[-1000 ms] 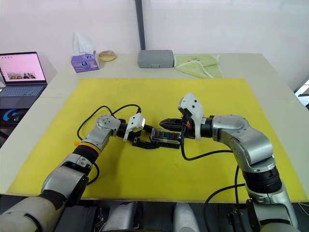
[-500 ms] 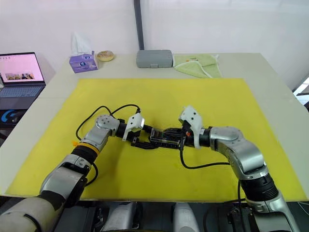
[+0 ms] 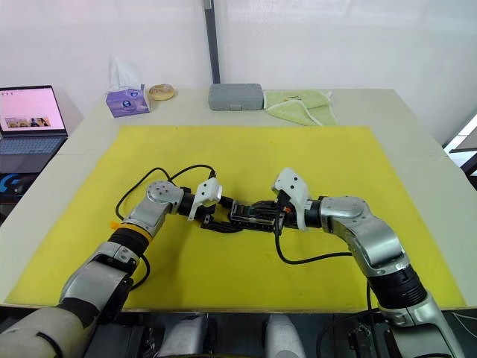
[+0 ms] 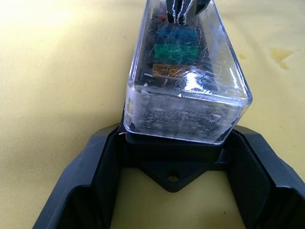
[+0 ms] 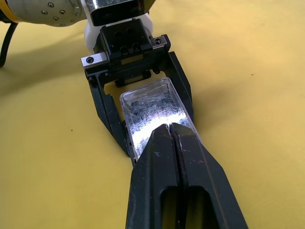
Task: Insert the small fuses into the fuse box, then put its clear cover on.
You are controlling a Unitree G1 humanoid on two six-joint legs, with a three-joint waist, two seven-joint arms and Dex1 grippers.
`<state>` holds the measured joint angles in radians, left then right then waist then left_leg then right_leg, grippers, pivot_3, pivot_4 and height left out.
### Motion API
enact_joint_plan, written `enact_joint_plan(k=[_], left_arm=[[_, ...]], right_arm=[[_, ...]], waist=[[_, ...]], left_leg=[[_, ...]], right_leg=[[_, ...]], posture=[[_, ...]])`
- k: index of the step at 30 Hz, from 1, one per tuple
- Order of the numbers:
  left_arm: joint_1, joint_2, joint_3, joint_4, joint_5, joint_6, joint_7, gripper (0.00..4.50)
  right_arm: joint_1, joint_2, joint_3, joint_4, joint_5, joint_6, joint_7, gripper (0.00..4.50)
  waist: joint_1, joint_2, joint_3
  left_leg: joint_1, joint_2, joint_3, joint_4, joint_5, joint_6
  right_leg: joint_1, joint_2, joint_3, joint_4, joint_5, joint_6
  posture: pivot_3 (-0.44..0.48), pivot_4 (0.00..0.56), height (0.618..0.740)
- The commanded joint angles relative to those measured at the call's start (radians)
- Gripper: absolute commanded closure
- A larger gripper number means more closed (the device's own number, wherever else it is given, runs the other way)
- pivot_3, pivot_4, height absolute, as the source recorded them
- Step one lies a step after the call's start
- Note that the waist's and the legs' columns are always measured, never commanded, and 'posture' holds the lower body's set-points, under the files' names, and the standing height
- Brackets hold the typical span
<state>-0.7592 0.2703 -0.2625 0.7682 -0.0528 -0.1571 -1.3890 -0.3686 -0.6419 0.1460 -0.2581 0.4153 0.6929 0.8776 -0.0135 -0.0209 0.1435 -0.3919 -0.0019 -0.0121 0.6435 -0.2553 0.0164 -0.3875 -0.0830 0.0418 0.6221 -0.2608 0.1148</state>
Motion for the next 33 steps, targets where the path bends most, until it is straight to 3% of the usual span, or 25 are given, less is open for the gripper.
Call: enact_joint_plan(k=[1,3,7,11,15,20,28,33], left_arm=[[0.011,0.03,-0.003,0.025,0.019,0.025,0.006,1.92],[0.007,0.032,0.003,0.027,0.012,0.042,0.002,1.92],[0.003,0.033,0.011,0.024,0.002,0.067,0.001,0.02],[0.001,0.065,0.022,0.008,-0.007,0.084,-0.001,0.02],[0.009,0.124,0.042,-0.026,-0.028,0.116,-0.023,0.02],[0.041,0.205,0.075,-0.077,-0.073,0.162,-0.039,0.02],[0.162,0.35,0.195,-0.342,-0.206,0.401,-0.022,0.02],[0.278,0.45,0.299,-0.525,-0.284,0.536,0.038,0.02]], right_arm=[[0.029,-0.005,-0.005,0.053,-0.001,0.065,-0.02,4.45],[0.019,0.006,-0.028,0.032,0.031,0.071,-0.015,4.45],[0.012,0.009,-0.056,-0.004,0.074,0.076,-0.004,4.5],[0.008,-0.007,-0.117,-0.048,0.129,0.089,0.002,4.5],[0.026,-0.049,-0.171,-0.089,0.164,0.115,0.008,4.5],[0.068,-0.095,-0.275,-0.112,0.21,0.148,-0.01,4.5],[0.207,-0.187,-0.487,-0.181,0.278,0.194,-0.024,4.5],[0.392,-0.239,-0.636,-0.209,0.267,0.172,0.0,4.5]], waist=[[0.0,0.0,0.0],[-0.001,0.0,0.0],[0.0,0.0,0.0],[-0.002,0.001,0.001],[-0.007,0.001,0.001],[-0.01,0.005,0.004],[-0.001,0.006,0.014],[0.002,0.006,0.015]], left_leg=[[0.0,0.0,0.0,0.0,0.0,0.0],[0.0,0.0,0.0,-0.001,0.0,0.0],[-0.001,0.0,0.0,-0.002,0.0,0.0],[-0.004,0.0,0.0,-0.002,0.0,0.0],[-0.016,0.0,0.0,-0.002,0.0,-0.001],[-0.017,0.001,0.0,-0.002,0.0,-0.001],[-0.018,0.0,0.0,-0.002,0.0,-0.001],[-0.019,0.0,0.0,-0.002,0.0,-0.001]], right_leg=[[0.0,-0.001,0.0,0.0,0.0,0.0],[-0.001,-0.003,0.0,-0.001,0.0,0.0],[-0.002,-0.004,0.0,-0.001,0.0,0.0],[-0.005,-0.006,0.001,-0.002,0.001,-0.001],[-0.019,-0.005,0.001,0.0,0.002,-0.003],[-0.022,-0.004,0.001,0.004,0.002,-0.003],[-0.022,-0.005,0.001,0.004,0.002,-0.003],[-0.022,-0.006,0.001,0.002,0.002,-0.003]], posture=[[0.0,0.15,0.74],[0.0,0.15,0.74],[0.0,0.15,0.74],[0.0,0.15,0.74],[0.0,0.15,0.74],[0.0,0.15,0.74],[0.0,0.15,0.74],[0.0,0.15,0.74]])
